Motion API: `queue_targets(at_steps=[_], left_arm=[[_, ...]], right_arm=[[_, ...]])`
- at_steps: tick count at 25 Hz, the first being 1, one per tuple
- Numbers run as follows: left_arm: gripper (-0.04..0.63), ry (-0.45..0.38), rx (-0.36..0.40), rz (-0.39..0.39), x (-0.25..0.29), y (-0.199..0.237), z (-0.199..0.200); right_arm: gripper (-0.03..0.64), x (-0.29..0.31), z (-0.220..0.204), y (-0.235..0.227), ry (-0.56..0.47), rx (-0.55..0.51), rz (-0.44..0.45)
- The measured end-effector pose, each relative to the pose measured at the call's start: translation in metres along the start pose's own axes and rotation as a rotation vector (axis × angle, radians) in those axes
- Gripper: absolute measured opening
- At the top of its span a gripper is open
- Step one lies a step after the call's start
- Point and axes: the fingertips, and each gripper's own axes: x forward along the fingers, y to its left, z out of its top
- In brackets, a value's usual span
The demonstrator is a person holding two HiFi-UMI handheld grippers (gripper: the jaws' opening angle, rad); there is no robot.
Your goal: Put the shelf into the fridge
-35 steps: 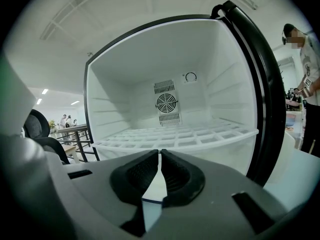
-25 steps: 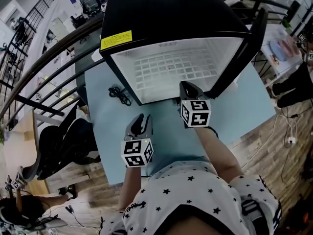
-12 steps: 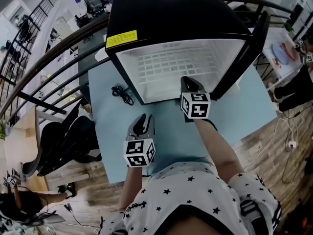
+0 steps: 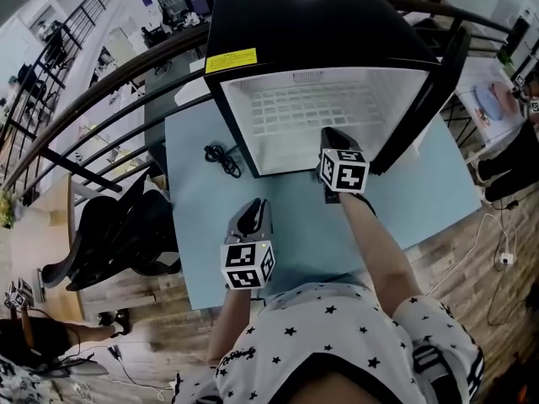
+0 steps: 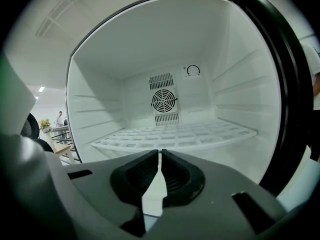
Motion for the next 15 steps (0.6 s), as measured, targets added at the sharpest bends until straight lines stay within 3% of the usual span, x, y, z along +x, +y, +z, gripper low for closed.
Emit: queue_targets(at_steps=[6,15], left_arm=[[0.032,-0.011,0.003,0.009,-0.02,-0.002,-0.006],[0.006,-0.005,0.011,-0.02,-0.062,-0.004,-0.028]], right_arm=[[0.032,-0.036,-0.014,0.018,-0.032,-0.01,0.011],[0.032,-0.131,-0.041,0.082,-0.101,-0.034,0.111]])
